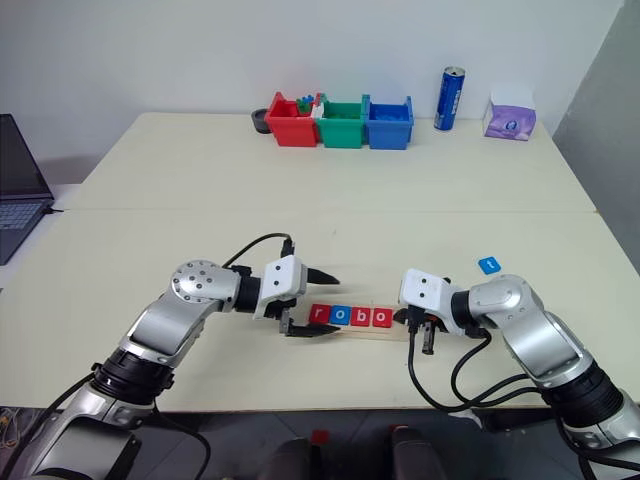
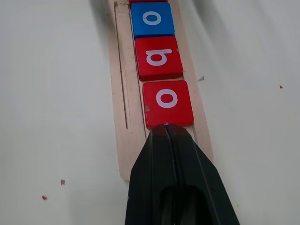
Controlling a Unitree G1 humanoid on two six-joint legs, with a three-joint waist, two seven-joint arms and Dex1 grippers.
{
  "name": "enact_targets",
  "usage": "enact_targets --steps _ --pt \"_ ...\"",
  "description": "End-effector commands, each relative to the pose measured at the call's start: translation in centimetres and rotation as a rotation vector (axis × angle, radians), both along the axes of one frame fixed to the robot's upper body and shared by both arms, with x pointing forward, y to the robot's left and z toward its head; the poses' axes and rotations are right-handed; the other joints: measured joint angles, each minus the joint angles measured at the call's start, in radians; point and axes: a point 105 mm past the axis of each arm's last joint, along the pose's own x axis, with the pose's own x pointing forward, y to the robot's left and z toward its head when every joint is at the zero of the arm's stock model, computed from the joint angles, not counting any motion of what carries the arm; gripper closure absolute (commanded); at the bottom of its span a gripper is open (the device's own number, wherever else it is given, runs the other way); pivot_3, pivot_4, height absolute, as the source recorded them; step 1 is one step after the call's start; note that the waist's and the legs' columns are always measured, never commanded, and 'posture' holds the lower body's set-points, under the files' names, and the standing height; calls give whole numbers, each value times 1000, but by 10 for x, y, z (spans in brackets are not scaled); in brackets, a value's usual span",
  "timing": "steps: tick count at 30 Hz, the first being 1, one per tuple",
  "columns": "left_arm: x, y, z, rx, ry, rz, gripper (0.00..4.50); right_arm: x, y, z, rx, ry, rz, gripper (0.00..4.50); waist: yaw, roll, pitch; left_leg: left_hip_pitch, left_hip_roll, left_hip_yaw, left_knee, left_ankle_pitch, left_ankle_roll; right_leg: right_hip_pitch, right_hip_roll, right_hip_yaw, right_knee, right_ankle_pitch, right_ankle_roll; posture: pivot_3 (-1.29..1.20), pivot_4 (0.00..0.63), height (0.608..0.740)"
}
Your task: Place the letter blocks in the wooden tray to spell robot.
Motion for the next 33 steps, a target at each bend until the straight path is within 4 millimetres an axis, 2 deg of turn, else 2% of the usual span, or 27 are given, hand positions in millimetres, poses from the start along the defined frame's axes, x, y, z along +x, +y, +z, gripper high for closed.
enact_targets --steps 1,8,33 --pt "0 5 9 -16 -33 8 0 4 1 4 -23 -43 8 4476 0 0 0 0 0 0 0 0 0 0 0 0 0 0 0 0 150 740" --pt "1 5 10 -17 -35 15 0 8 2 -4 -68 -50 32 4476 0 0 0 0 0 0 0 0 0 0 0 0 0 0 0 0 150 740" --pt "0 4 10 -18 -44 17 0 11 22 -2 -27 -57 85 4476 0 0 0 0 0 0 0 0 0 0 0 0 0 0 0 0 150 740"
